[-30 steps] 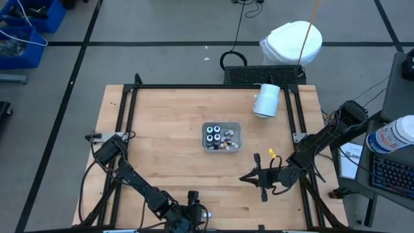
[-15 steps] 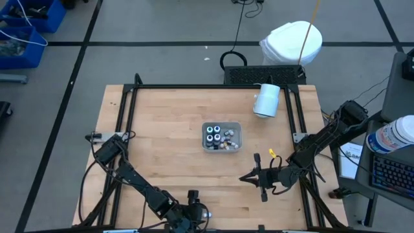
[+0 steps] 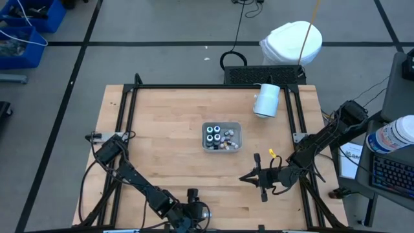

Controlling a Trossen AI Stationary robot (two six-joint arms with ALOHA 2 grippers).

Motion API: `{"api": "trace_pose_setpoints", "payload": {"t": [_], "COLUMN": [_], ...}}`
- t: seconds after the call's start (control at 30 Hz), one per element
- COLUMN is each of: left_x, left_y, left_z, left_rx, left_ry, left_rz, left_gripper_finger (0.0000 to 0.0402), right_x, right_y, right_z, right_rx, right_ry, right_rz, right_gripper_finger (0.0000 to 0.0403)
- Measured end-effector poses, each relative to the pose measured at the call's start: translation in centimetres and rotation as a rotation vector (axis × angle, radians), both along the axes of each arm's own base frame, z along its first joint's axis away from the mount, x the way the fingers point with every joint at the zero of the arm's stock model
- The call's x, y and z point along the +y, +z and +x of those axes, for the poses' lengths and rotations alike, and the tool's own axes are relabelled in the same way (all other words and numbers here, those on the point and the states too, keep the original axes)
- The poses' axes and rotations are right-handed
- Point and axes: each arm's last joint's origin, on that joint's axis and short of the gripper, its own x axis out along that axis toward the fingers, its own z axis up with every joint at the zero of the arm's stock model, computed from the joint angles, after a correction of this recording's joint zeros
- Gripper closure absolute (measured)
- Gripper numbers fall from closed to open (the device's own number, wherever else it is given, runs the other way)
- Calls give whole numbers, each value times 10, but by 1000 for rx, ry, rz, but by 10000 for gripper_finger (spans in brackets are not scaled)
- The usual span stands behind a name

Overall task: Pick & Place food coloring
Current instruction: Put the small red food coloring bottle into the gray bin

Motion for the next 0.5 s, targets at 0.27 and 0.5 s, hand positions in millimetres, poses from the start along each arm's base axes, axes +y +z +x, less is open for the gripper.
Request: {"api": "trace_pose_setpoints", "payload": {"t": [0.27,0.5], "left_x": [0,0], "left_y": [0,0], "left_z": [0,0], "left_rx": [-4,-9], "left_ry": [5,11], "left_rz": [5,12], "left_gripper_finger": [158,158], "right_x": [0,0], "right_y": [0,0], "right_z": [0,0], "right_rx": [0,0], "right_ry": [0,-2], "right_rz": [0,0], "right_gripper_finger": [403,403]}}
